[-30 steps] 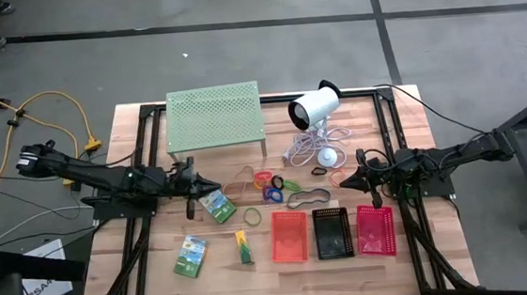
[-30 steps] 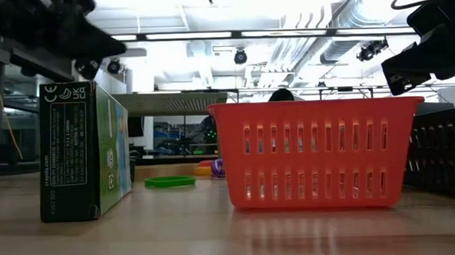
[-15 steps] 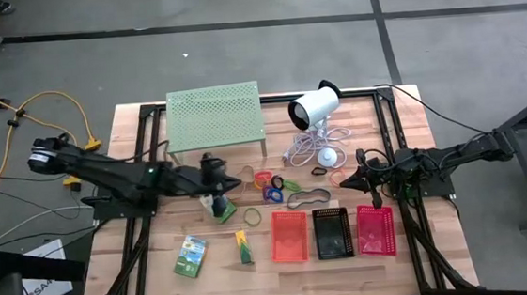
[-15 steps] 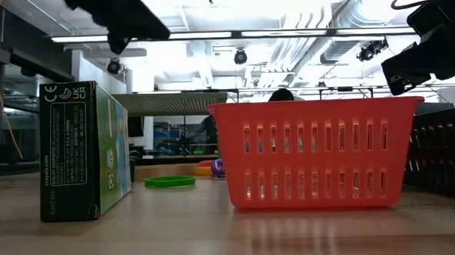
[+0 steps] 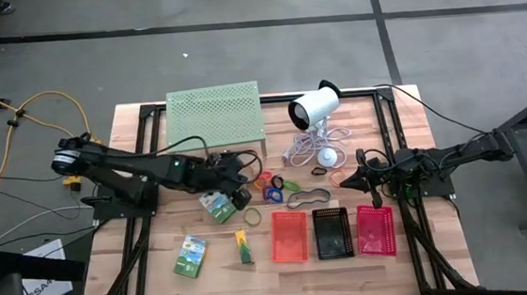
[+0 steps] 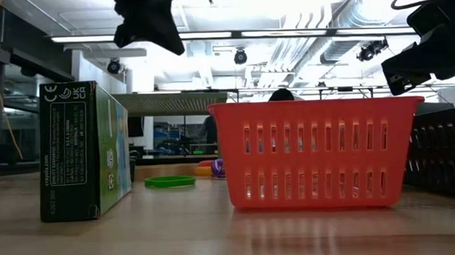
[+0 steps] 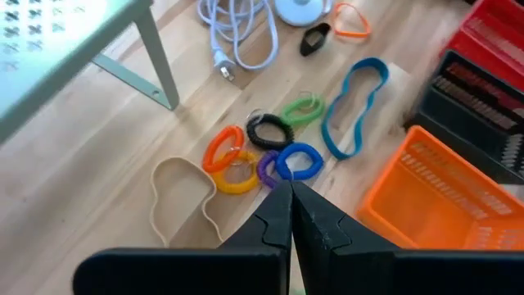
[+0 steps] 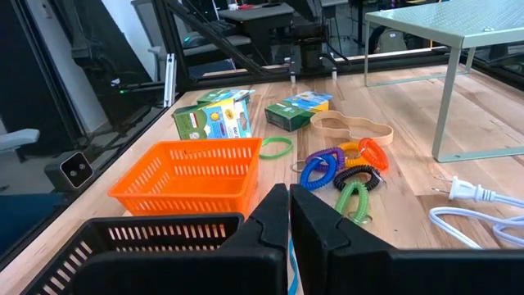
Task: Pick & Place Office Desk Supplies
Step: Put the brown rubber band into the red basket
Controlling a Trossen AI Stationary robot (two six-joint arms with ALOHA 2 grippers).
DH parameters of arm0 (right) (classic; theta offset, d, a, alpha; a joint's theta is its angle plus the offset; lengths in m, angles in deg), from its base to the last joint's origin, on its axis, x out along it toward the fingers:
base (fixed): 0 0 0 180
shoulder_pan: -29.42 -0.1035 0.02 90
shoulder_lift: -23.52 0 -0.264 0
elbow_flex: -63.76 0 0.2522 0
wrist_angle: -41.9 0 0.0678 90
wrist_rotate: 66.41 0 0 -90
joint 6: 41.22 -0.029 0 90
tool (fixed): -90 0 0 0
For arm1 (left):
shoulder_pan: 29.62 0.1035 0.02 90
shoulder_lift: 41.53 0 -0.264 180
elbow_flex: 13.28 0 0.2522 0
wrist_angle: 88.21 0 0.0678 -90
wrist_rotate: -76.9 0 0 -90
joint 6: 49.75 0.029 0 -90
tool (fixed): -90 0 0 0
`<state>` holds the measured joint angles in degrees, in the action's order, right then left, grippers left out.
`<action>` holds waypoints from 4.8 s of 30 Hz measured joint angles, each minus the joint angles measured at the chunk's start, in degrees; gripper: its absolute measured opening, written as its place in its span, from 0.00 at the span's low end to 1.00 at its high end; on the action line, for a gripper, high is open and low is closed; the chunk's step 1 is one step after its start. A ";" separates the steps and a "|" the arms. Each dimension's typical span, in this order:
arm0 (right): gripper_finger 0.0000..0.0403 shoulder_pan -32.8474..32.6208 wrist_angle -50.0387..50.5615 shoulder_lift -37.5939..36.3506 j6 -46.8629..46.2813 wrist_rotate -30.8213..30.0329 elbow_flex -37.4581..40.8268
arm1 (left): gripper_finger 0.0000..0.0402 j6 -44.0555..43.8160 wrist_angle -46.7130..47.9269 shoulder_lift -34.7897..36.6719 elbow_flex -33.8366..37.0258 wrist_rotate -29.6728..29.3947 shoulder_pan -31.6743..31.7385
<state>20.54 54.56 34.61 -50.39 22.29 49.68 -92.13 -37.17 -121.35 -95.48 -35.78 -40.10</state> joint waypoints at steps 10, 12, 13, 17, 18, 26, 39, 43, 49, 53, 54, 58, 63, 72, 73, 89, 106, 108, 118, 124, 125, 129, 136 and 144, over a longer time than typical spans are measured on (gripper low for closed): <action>0.01 0.01 0.00 -0.01 -0.01 -0.02 0.00 | 0.00 -0.60 1.78 -6.48 -2.67 1.59 3.43; 0.01 -0.01 0.00 -0.02 -0.01 -0.02 0.00 | 0.00 -1.97 1.78 -8.09 -2.67 1.61 4.01; 0.01 -0.01 0.00 0.00 0.00 -0.02 0.00 | 0.00 -2.71 1.80 -8.73 -2.67 1.63 4.21; 0.01 -0.01 0.00 0.00 -0.01 -0.01 0.00 | 0.00 -4.72 1.78 -11.69 -2.70 1.81 4.86; 0.01 0.00 0.00 0.00 0.01 -0.01 0.00 | 0.00 -5.39 1.81 -12.45 -2.70 2.39 4.91; 0.01 0.00 0.00 0.00 0.00 -0.01 0.00 | 0.00 -10.21 2.10 -17.95 -2.70 8.22 5.41; 0.01 0.01 -0.09 0.06 -0.01 -0.02 0.00 | 0.01 -14.29 7.48 -21.94 -2.70 9.33 5.62; 0.01 -0.01 -0.25 0.11 0.01 -0.03 0.00 | 0.06 -13.69 7.51 -22.05 -2.70 9.44 5.62; 0.01 -0.01 -0.48 0.11 0.00 -0.05 0.00 | 0.17 -13.20 7.50 -22.05 -2.70 9.44 5.62; 0.01 -0.01 -0.52 0.11 0.01 -0.04 0.00 | 0.23 -13.21 7.48 -22.39 -2.69 9.44 5.62; 0.01 -0.01 -0.55 0.11 0.00 -0.05 0.00 | 0.24 -13.24 7.62 -22.46 -2.67 9.44 5.62; 0.01 -0.01 -0.61 0.11 -0.01 -0.04 0.00 | 0.26 -13.28 7.53 -23.70 -2.63 9.50 5.62; 0.01 0.00 -0.70 0.11 0.00 -0.05 0.00 | 0.27 -13.38 7.16 -26.02 -2.61 10.94 5.62; 0.01 -0.01 -0.74 0.11 0.00 -0.04 0.00 | 0.27 -13.64 6.70 -26.88 -2.63 11.21 5.62; 0.01 0.00 -0.73 0.11 0.00 -0.04 0.00 | 0.27 -13.66 6.67 -26.88 -2.63 11.20 5.62; 0.01 0.00 -0.75 0.13 0.01 -0.02 0.00 | 0.26 -14.03 5.80 -28.63 -2.74 11.42 5.62; 0.01 0.00 -0.76 0.11 0.01 -0.02 0.00 | 0.02 -14.04 5.95 -28.63 -2.70 11.59 5.64; 0.01 -0.01 -0.76 0.11 0.00 -0.02 0.00 | 0.01 -14.03 5.96 -28.63 -2.70 11.58 5.64; 0.01 0.00 -0.76 0.11 0.01 -0.02 0.00 | 0.00 -13.16 6.16 -27.65 -2.50 11.62 5.66; 0.01 -0.01 -0.76 0.11 -0.01 -0.02 0.00 | 0.00 -10.55 5.92 -22.51 -2.50 10.93 5.66; 0.01 0.00 -0.76 0.12 -0.01 -0.02 0.00 | 0.00 -9.93 5.88 -21.41 -2.50 10.35 5.66; 0.01 -0.01 -0.76 0.11 -0.01 -0.02 0.00 | 0.00 -7.26 5.81 -16.64 -2.54 8.04 5.66; 0.01 0.01 -0.76 0.11 0.01 -0.02 0.00 | 0.00 -3.70 6.15 -8.18 -2.59 4.76 5.64; 0.01 0.01 -0.76 0.13 0.01 -0.02 0.00 | 0.00 -1.93 6.13 -5.15 -2.61 4.52 5.28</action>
<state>20.55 53.79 34.74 -50.39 22.27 49.68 -94.06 -31.03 -126.50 -98.09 -31.26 -34.83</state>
